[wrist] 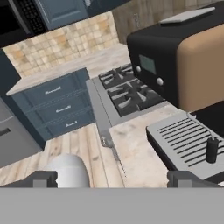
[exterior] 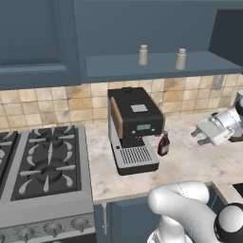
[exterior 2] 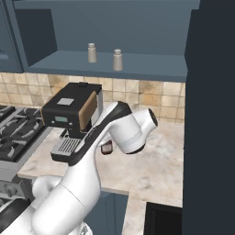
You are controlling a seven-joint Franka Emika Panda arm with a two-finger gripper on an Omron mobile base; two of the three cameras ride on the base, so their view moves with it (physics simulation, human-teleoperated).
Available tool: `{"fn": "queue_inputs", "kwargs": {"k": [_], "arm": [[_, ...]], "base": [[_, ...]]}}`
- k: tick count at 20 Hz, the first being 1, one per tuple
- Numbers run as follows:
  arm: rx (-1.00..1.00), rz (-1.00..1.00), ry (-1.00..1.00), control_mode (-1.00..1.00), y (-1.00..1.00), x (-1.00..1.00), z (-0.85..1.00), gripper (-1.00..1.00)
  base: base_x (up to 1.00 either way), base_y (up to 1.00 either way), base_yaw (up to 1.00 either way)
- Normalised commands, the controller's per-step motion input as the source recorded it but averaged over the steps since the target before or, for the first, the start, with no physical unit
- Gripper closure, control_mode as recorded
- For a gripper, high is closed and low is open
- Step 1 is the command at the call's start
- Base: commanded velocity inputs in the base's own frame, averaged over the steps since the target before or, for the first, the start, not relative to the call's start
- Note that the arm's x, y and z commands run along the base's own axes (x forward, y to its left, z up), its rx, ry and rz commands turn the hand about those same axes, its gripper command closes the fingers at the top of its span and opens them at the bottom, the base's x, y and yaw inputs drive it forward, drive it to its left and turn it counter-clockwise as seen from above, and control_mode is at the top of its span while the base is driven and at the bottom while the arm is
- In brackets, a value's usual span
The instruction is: There are various items on the counter. Only move the condiments/shakers into the cabinet.
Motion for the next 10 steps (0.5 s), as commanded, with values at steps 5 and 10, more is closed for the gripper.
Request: {"fn": "queue_inputs", "kwargs": {"k": [5, 10], "arm": [[0.00, 0.04, -0.04, -1.00, -0.01, 0.25, -0.19, -1.00], [0.00, 0.05, 0.00, -1.00, 0.00, 0.28, -0.16, -1.00]], "base": [[0.00, 0.00, 0.00], [0.00, 0.00, 0.00]]}}
